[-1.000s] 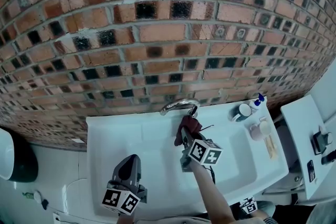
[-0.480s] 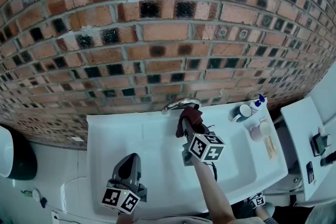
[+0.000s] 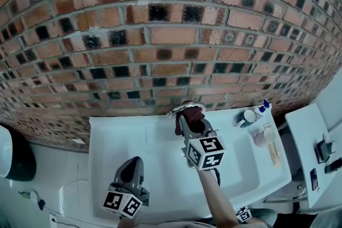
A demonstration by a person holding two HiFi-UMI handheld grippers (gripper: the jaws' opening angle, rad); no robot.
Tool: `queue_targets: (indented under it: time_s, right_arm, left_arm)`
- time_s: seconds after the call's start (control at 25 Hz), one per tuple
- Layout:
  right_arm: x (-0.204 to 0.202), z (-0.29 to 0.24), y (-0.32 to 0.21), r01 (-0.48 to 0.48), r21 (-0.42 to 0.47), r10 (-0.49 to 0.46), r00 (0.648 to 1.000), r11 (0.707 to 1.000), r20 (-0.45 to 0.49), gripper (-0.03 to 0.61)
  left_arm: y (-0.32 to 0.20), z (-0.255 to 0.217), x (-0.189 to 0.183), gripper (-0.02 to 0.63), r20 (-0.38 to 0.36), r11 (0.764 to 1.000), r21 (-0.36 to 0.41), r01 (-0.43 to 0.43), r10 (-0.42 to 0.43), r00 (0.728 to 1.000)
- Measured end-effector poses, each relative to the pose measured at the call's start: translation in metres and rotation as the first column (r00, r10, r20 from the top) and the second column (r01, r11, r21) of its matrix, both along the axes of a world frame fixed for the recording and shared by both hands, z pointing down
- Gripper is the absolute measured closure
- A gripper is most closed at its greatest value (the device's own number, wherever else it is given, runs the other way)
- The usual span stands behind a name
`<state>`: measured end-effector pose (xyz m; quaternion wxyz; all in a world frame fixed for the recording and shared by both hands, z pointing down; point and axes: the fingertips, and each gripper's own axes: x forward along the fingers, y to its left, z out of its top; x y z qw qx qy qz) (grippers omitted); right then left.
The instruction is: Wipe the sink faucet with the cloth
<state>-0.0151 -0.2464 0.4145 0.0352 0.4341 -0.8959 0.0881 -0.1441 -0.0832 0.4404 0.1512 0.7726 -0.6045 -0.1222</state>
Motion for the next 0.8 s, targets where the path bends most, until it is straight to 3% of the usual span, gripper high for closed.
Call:
queue_targets:
  time_s: [0.52,0.8]
  right_arm:
    - [-0.024,0.015,0.011,0.044,0.022,-0.041,0.993,0.999,-0.112,0.525]
    - [-0.029,0.037,0.016,0.075,-0.021,-0.077,0.988,0.997,-0.133,0.525]
  left_arm:
    - [0.000,0.001,-0.003,0.609,-0.003,1.000,-0.004,0.004,-0.004,1.000]
    - [0.001,0.003,-0.009,0.609,-0.001,1.000,-0.009,0.016,-0.016,1.000]
